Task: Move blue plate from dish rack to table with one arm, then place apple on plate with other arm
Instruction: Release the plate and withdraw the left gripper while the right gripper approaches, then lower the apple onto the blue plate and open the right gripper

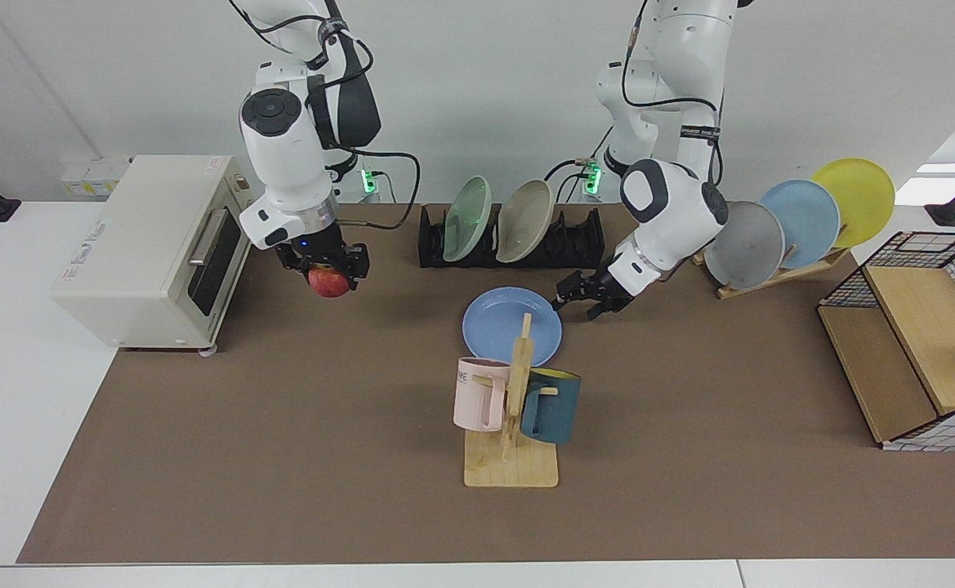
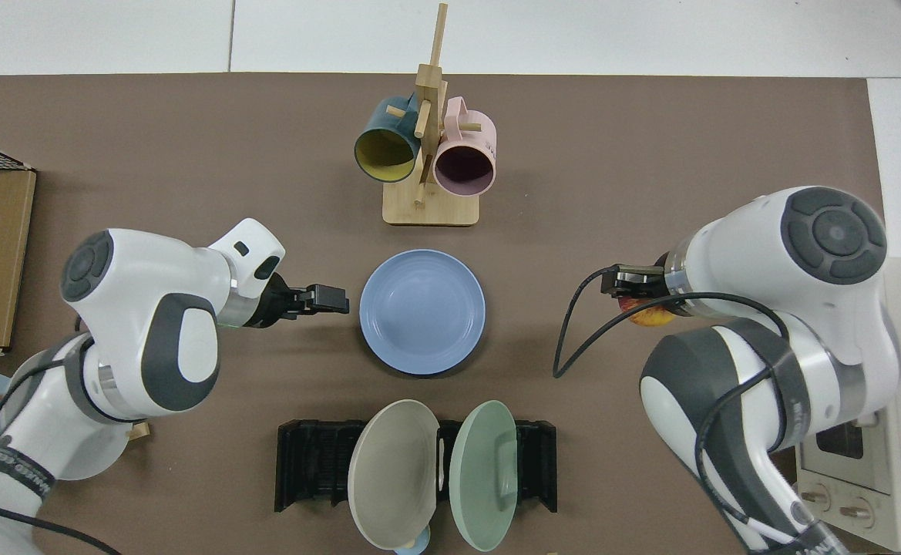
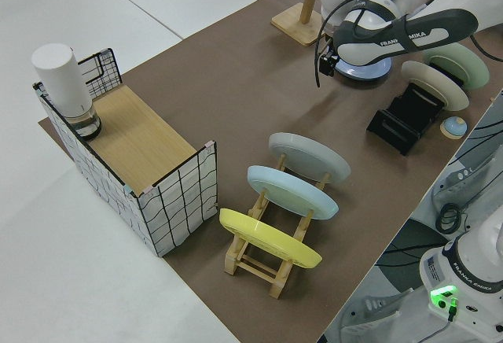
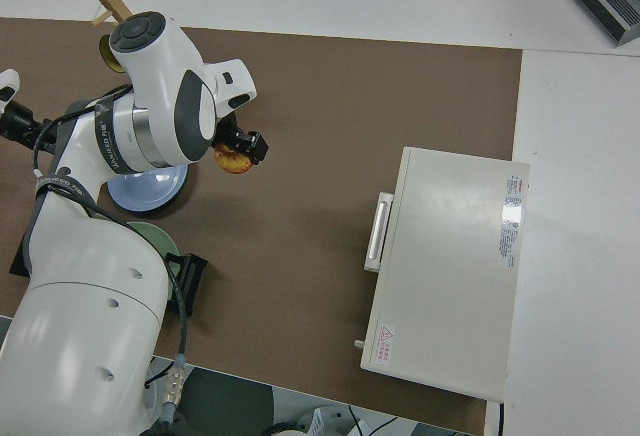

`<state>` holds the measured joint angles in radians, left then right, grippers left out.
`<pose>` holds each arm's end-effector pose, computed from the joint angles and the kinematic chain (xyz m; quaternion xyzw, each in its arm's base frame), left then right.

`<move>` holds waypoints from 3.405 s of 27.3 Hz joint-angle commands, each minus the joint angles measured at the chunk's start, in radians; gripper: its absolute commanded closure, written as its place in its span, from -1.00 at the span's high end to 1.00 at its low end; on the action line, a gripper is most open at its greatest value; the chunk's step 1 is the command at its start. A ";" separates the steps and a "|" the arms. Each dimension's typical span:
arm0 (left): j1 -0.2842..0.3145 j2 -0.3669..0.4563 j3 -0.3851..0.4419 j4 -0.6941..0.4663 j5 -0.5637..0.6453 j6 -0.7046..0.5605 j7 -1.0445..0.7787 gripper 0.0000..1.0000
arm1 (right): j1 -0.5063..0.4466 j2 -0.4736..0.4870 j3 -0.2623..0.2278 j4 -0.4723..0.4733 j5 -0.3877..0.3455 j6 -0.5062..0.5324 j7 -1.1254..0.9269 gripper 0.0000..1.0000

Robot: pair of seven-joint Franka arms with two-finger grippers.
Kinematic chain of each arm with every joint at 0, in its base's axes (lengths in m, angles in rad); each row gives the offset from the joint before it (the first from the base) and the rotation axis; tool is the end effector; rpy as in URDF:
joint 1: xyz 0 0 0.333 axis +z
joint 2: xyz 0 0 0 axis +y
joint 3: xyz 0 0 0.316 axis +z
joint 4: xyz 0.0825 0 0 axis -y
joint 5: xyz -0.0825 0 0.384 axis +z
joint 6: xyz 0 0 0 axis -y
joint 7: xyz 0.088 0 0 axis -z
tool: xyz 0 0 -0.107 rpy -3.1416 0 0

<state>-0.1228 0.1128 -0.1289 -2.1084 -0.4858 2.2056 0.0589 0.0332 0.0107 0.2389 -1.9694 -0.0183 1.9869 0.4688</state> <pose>0.5404 -0.1544 0.3664 0.9798 -0.0073 -0.0273 0.1979 0.5395 0.1490 0.4647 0.9955 -0.0945 0.0059 0.0053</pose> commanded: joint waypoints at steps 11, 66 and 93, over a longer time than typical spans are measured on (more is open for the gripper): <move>0.043 -0.047 0.043 0.332 0.417 -0.463 -0.044 1.00 | 0.023 0.054 0.163 0.061 -0.029 0.018 0.266 -1.00; 0.051 -0.179 0.106 0.482 0.449 -0.718 0.033 1.00 | 0.251 0.598 0.215 0.362 -0.295 0.242 0.682 -0.99; 0.060 -0.176 0.104 0.492 0.464 -0.701 0.049 1.00 | 0.105 0.440 0.255 0.380 -0.172 0.020 0.426 1.00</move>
<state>-0.0603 -0.0553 -0.0219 -1.6160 -0.0452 1.4968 0.0942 0.1931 0.5157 0.4846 -1.5796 -0.2632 2.0490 1.0126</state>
